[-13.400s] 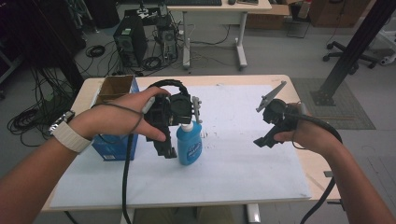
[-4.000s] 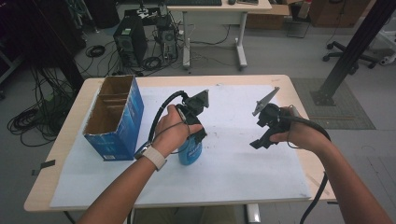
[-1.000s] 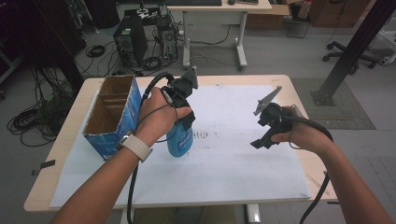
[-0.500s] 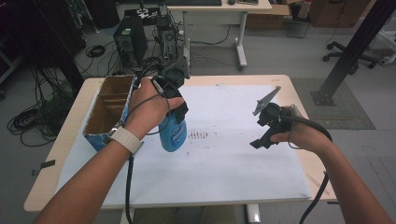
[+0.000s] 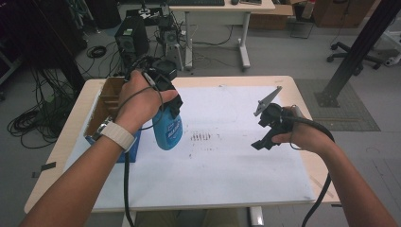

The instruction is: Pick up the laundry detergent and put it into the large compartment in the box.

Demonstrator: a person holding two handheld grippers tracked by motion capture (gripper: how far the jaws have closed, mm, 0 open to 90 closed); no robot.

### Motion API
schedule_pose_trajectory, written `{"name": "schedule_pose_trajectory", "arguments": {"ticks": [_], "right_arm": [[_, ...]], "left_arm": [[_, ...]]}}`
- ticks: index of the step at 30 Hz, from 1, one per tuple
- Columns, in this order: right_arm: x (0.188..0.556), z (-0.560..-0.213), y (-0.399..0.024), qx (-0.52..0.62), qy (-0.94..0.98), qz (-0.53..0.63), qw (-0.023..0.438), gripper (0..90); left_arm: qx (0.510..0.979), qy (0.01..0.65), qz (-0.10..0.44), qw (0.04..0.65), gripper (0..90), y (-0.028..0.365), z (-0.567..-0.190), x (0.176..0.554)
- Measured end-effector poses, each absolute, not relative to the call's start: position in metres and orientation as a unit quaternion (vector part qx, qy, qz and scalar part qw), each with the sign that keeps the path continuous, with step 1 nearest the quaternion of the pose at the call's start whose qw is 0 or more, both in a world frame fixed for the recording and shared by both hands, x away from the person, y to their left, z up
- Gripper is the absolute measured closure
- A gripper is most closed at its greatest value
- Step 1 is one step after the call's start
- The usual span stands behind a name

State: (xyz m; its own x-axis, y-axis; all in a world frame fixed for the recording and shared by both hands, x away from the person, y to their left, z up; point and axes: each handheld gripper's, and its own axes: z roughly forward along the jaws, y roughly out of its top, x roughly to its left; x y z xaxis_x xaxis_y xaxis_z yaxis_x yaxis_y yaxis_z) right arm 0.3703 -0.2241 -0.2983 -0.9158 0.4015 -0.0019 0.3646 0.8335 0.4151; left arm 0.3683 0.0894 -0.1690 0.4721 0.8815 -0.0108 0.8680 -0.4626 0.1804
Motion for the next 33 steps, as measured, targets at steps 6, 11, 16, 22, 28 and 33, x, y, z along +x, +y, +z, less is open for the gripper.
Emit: {"name": "schedule_pose_trajectory", "arguments": {"ticks": [6,11,16,22,28,33], "right_arm": [[0.371,-0.297,-0.225,0.201,0.956,0.209,0.045,10.4],[0.371,-0.298,-0.224,0.198,0.957,0.209,0.045,10.4],[0.372,-0.297,-0.224,0.197,0.957,0.210,0.044,10.4],[0.372,-0.296,-0.223,0.195,0.957,0.209,0.045,10.4],[0.373,-0.295,-0.224,0.196,0.957,0.210,0.046,10.3],[0.375,-0.297,-0.224,0.195,0.957,0.211,0.044,10.4]], "left_arm": [[0.848,0.522,0.046,0.079,37.3,0.095,-0.160,0.369],[0.841,0.532,0.049,0.080,37.3,0.102,-0.151,0.371],[0.833,0.545,0.053,0.084,37.3,0.110,-0.142,0.373],[0.823,0.559,0.053,0.086,37.3,0.121,-0.134,0.377],[0.814,0.572,0.060,0.086,37.3,0.131,-0.122,0.380],[0.804,0.585,0.066,0.083,37.3,0.139,-0.113,0.382]]}}
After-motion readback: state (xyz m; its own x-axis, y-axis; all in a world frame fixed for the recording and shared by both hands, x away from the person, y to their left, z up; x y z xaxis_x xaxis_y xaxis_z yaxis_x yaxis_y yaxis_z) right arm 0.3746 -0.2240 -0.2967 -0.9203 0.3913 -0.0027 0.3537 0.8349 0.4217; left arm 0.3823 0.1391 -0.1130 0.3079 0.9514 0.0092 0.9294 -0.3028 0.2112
